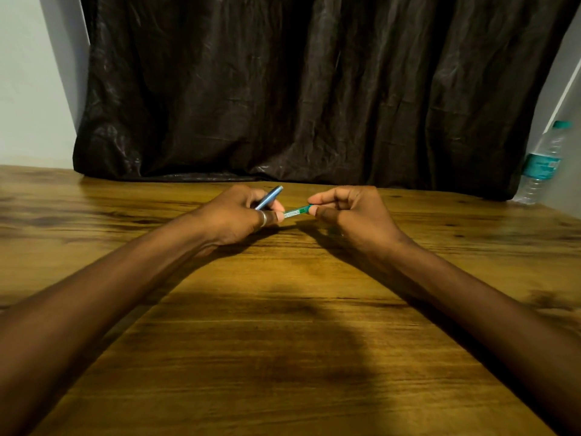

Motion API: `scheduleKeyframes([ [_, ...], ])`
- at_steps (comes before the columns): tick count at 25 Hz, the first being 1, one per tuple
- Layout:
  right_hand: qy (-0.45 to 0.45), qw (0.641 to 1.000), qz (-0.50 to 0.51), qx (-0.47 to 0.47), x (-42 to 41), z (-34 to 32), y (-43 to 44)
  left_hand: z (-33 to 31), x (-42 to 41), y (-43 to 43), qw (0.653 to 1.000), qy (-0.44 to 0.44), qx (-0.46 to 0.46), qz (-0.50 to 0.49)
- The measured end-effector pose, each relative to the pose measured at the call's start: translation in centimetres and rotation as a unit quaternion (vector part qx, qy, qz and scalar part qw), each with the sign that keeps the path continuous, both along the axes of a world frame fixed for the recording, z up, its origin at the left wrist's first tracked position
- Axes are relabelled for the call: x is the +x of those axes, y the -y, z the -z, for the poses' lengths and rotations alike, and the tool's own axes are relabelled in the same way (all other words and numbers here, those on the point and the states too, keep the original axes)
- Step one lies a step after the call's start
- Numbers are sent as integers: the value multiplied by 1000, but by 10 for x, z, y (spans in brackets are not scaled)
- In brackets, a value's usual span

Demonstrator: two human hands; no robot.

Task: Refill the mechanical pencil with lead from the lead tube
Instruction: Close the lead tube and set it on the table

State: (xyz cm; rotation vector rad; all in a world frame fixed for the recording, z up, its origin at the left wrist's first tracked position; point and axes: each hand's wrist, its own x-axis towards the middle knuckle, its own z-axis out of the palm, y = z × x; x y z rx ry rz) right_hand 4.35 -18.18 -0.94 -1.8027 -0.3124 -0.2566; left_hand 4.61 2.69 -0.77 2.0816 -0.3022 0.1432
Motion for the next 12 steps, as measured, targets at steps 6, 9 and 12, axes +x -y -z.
scheduleKeyframes([
  [6,-10,1000,-10,6,-5,-5,1,-2,-4,5,1000,18,0,11],
  [9,-13,999,-11,29,-6,-5,0,-6,-7,5,999,42,23,2],
  [12,-18,999,2,38,-5,-6,1,-6,-15,8,988,125,83,-20],
])
